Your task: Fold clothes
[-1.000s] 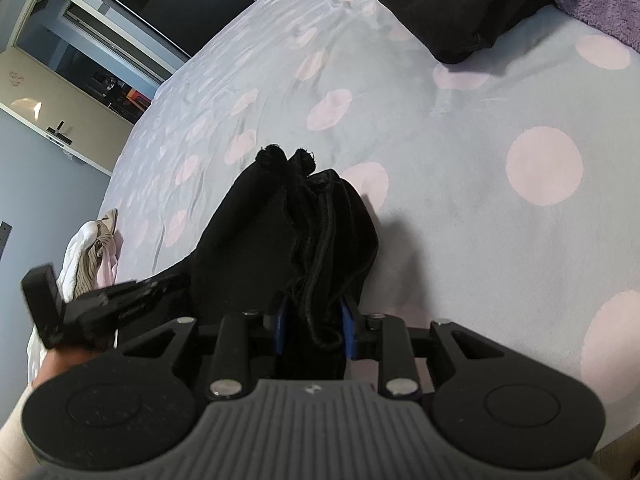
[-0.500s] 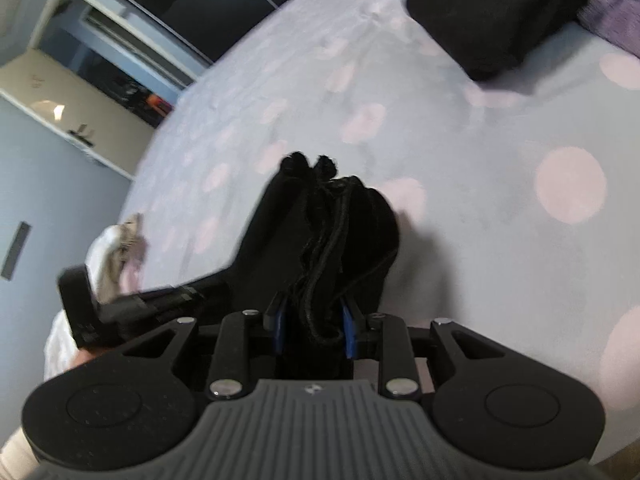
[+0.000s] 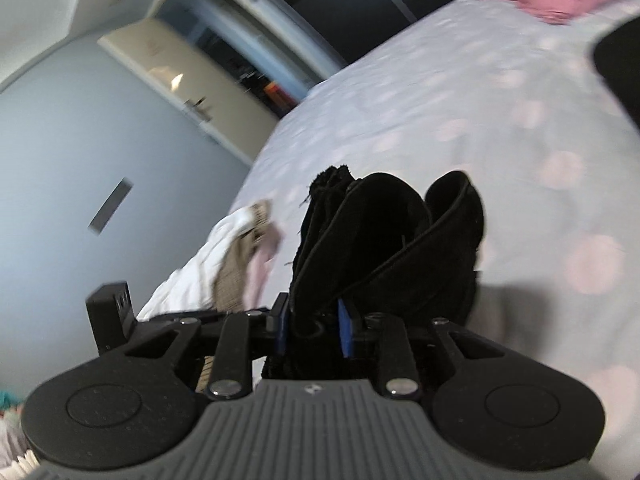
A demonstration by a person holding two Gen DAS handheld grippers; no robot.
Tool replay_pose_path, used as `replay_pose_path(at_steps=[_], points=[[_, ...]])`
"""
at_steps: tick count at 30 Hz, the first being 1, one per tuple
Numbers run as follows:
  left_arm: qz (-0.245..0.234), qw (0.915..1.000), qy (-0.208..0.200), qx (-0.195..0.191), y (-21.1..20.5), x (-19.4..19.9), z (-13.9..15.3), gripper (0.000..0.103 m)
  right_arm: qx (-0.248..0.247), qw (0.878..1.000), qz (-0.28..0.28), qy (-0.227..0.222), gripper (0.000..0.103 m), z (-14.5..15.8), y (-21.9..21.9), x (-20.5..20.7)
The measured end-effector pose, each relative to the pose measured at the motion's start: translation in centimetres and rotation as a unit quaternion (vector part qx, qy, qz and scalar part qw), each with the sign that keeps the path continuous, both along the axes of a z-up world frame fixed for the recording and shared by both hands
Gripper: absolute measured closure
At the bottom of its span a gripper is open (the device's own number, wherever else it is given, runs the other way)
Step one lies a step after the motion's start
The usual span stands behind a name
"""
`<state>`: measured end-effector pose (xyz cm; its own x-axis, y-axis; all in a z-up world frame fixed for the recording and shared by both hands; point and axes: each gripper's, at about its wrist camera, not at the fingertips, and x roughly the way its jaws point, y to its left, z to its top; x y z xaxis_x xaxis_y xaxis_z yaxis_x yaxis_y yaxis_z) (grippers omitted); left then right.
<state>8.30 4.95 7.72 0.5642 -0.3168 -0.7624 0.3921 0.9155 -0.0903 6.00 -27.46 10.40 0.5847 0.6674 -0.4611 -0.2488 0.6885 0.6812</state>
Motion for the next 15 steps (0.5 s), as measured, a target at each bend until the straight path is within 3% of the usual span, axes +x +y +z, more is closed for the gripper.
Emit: replay_pose_path(at_steps=[6,15], points=[[0.031,0.9995,-0.004,-0.008,3.8,-0.6,0.2,0.103,-0.024,0.996,0.082,0.002,0.078,0.0,8.6,2.5],[0.112,0.993,0.026,-0.026,9.4,-0.1,-1.8,0.103,-0.104,0.977,0.183,0.029,0.078,-4.8,20.3,5.4]])
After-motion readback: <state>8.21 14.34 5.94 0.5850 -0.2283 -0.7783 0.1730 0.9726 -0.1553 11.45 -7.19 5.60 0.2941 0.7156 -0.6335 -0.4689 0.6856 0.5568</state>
